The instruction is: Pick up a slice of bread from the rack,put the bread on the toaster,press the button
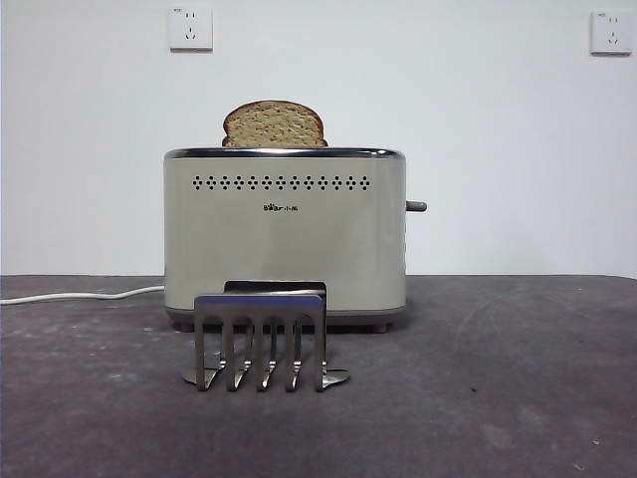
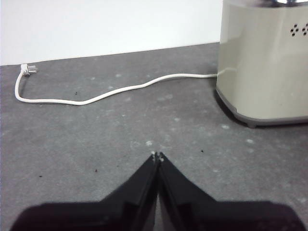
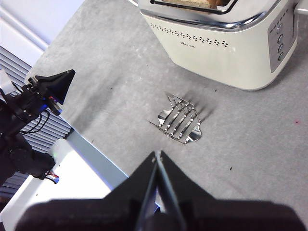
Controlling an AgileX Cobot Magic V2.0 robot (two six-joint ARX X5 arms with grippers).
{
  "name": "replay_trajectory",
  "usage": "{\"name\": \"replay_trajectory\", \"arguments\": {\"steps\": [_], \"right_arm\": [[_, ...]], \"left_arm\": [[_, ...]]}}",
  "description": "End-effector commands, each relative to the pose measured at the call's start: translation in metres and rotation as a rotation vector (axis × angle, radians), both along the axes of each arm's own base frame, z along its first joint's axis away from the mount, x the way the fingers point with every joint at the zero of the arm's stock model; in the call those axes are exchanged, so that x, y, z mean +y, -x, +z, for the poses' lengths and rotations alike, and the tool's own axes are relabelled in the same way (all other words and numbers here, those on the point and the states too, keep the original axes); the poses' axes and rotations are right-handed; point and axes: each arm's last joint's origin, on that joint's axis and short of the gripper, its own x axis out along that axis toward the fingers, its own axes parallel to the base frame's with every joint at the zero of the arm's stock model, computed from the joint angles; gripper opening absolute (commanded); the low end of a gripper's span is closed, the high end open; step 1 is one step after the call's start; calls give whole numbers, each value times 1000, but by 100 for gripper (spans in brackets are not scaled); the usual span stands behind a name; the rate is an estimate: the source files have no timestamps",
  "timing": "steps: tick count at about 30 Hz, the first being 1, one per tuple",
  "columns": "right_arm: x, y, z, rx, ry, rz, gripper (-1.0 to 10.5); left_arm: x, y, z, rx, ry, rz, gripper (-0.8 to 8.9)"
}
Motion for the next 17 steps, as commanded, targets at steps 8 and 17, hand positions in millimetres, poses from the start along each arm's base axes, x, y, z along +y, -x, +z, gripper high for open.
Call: {"name": "replay_trajectory", "arguments": {"steps": [8,17], "right_arm": [[0,-1,-2,-2,6,4,2],[0,-1,-2,-3,6,4,1]], "left_arm": [[0,-1,-5,13,77,18,-3],[0,-1,-5,13,77,18,-3]]}}
